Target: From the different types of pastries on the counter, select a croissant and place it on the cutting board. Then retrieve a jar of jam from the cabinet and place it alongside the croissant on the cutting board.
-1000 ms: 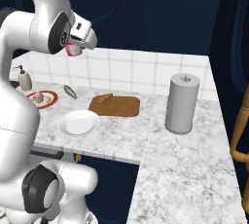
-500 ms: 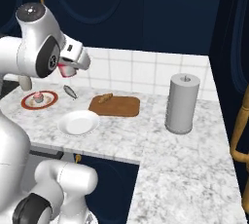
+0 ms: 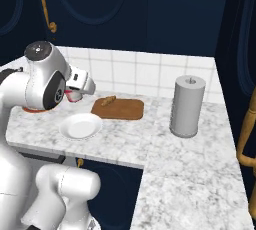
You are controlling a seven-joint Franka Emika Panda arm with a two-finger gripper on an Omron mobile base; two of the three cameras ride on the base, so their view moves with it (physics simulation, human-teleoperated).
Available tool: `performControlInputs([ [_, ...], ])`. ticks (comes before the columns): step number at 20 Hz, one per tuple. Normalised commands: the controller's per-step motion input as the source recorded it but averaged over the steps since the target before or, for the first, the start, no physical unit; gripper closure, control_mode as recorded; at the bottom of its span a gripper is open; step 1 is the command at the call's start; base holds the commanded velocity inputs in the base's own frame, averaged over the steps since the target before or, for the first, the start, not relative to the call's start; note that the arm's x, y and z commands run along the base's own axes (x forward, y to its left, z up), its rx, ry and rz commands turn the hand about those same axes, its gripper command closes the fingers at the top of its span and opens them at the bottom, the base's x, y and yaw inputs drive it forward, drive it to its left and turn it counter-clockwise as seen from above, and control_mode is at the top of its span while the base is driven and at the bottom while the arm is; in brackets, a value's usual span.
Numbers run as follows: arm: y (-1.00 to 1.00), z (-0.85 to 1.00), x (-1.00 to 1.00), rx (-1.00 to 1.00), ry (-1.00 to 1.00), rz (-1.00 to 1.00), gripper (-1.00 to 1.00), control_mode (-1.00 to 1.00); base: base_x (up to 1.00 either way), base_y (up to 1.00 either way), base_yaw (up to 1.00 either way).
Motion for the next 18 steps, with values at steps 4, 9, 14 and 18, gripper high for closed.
performControlInputs([
  [4, 0.0, -0.64, 0.0, -0.05, 0.01, 0.0, 1.0, -1.0, 0.0, 0.0, 0.0],
  [9, -0.01, -0.65, 0.11, -0.03, 0.0, 0.03, 1.0, -1.0, 0.0, 0.0, 0.0],
  [14, -0.06, -0.3, 0.58, 0.0, 0.0, 0.05, 1.0, -1.0, 0.0, 0.0, 0.0],
  [18, -0.05, 0.0, 0.9, 0.02, 0.04, 0.0, 1.0, -1.0, 0.0, 0.0, 0.0],
])
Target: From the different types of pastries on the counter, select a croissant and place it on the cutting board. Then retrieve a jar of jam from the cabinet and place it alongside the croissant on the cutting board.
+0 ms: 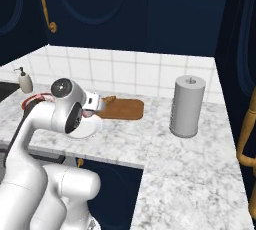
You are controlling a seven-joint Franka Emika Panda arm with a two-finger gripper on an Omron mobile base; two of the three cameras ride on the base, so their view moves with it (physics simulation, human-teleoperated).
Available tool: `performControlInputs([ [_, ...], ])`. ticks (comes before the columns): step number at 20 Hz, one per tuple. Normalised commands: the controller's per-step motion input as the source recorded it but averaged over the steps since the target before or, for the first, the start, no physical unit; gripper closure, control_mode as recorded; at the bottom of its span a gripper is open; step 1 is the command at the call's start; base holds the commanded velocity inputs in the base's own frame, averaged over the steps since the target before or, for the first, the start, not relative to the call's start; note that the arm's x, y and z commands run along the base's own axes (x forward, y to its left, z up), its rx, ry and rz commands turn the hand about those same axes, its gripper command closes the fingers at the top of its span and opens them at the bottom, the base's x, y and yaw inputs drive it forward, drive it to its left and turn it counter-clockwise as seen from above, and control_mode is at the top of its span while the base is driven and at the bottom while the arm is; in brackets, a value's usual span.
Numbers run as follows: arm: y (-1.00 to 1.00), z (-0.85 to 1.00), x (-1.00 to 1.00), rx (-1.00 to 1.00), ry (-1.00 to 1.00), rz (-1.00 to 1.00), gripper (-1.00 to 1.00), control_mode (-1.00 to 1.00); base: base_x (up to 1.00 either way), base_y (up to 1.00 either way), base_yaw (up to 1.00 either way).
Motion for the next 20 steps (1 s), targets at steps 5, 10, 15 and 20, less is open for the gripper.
performControlInputs([
  [5, -0.07, 0.0, 0.86, 0.01, 0.22, 0.0, 1.0, -1.0, 0.0, 0.0, 0.0],
  [10, -0.38, -0.01, 0.54, 0.0, 0.09, 0.0, 1.0, -1.0, 0.0, 0.0, 0.0],
  [15, -0.13, -0.2, 0.53, 0.0, 0.0, 0.03, 1.0, -1.0, 0.0, 0.0, 0.0],
  [20, 0.0, -0.31, 0.4, 0.0, 0.0, 0.06, 1.0, -1.0, 0.0, 0.0, 0.0],
])
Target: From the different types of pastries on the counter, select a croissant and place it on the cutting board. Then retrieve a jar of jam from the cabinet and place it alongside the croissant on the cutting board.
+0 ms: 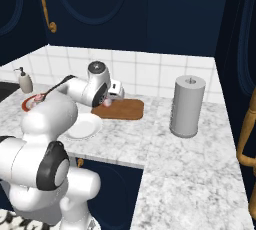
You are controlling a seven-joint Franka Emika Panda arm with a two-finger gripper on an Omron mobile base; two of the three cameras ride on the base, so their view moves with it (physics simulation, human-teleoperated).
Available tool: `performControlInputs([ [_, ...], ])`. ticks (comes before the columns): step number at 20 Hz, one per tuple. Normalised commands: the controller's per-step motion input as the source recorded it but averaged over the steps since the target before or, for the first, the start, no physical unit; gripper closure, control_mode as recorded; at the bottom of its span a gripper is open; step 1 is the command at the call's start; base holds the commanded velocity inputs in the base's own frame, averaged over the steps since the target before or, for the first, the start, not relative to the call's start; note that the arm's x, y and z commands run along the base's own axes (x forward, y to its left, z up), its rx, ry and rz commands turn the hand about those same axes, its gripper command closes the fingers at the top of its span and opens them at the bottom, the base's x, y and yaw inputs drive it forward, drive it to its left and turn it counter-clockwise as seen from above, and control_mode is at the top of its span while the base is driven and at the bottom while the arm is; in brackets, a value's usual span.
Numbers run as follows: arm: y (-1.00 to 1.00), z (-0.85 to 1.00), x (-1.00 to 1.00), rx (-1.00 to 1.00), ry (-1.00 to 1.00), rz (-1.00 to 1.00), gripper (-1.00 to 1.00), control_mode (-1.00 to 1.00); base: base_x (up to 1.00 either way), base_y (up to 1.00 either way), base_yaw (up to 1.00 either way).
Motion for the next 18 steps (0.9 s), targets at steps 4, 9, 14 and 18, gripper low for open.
performControlInputs([
  [4, 0.0, -0.46, 0.38, 0.0, 0.0, 0.05, 1.0, -1.0, 0.0, 0.0, 0.0],
  [9, 0.0, -0.44, 0.42, 0.0, 0.0, 0.05, 1.0, -1.0, 0.0, 0.0, 0.0],
  [14, 0.0, -0.36, 0.41, 0.0, 0.0, 0.04, 1.0, -1.0, 0.0, 0.0, 0.0],
  [18, -0.01, -0.27, 0.43, 0.0, 0.0, 0.03, 1.0, -1.0, 0.0, 0.0, 0.0],
])
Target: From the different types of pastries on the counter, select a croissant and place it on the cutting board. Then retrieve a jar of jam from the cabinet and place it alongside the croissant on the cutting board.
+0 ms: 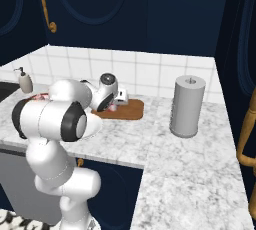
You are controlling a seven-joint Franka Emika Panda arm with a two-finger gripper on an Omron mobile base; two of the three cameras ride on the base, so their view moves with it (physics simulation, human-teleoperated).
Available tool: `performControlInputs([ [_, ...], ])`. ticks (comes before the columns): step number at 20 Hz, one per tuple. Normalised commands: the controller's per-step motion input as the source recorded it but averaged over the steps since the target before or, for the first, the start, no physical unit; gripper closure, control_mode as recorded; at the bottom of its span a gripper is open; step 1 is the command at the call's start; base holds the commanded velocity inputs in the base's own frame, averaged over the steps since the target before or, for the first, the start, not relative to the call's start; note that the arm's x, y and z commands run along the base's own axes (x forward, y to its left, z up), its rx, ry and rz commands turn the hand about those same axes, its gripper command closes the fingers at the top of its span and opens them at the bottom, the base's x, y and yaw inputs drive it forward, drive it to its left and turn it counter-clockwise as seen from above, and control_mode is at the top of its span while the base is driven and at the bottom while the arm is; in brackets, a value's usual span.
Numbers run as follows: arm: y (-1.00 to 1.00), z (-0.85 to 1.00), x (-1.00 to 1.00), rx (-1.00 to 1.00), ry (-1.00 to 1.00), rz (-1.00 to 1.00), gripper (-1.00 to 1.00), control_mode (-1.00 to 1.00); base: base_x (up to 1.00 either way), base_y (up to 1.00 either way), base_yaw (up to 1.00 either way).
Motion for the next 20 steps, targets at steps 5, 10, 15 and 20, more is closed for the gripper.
performControlInputs([
  [5, 0.0, -0.2, 0.38, 0.0, -0.05, 0.01, 1.0, -1.0, 0.0, 0.0, 0.0],
  [10, 0.0, -0.21, 0.27, 0.0, -0.05, 0.0, 1.0, -1.0, 0.0, 0.0, 0.0],
  [15, -0.09, -0.29, 0.0, 0.0, -0.01, 0.0, 1.0, -1.0, 0.0, 0.0, 0.0],
  [20, -0.06, -0.17, 0.22, 0.0, -0.06, 0.0, 1.0, -1.0, 0.0, 0.0, 0.0],
])
